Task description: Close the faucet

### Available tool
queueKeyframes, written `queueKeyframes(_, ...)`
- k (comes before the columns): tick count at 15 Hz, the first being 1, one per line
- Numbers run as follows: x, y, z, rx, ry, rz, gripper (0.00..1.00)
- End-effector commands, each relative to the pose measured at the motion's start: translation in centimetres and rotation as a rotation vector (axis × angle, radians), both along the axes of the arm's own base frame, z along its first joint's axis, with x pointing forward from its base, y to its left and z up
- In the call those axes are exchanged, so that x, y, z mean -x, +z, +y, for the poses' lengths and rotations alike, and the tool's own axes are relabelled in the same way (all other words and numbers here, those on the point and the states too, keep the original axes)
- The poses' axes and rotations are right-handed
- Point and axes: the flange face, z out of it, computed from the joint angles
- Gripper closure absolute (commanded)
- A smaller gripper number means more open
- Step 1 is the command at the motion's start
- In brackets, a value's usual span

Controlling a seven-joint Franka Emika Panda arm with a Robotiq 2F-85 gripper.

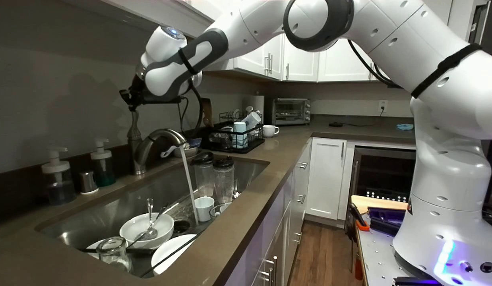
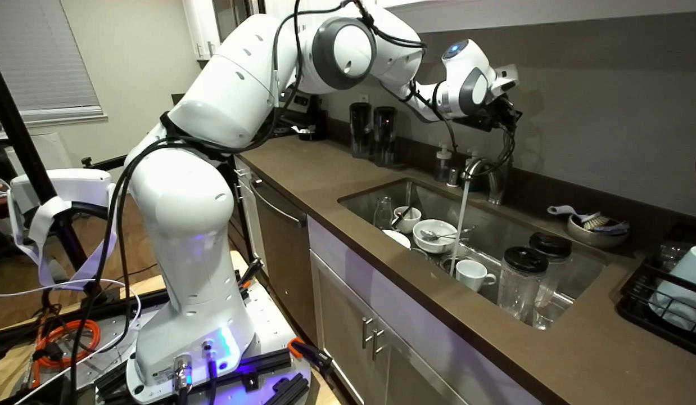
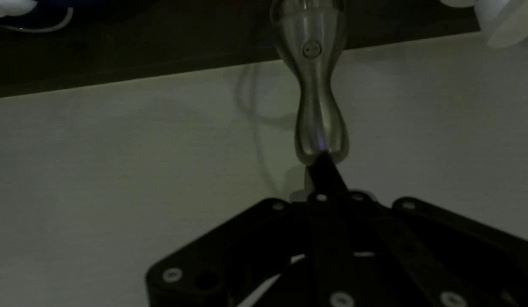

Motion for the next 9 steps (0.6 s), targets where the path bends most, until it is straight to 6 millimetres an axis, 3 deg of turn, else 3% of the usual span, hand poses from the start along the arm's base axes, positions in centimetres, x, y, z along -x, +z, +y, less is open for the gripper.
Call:
queueKeyframes(1, 0.81, -0.15, 0.06, 0.023, 0.026, 0.093, 0.97)
queueKeyframes(9, 1.14, 0.29, -0.18, 0.033, 0.023, 0.145, 0.97)
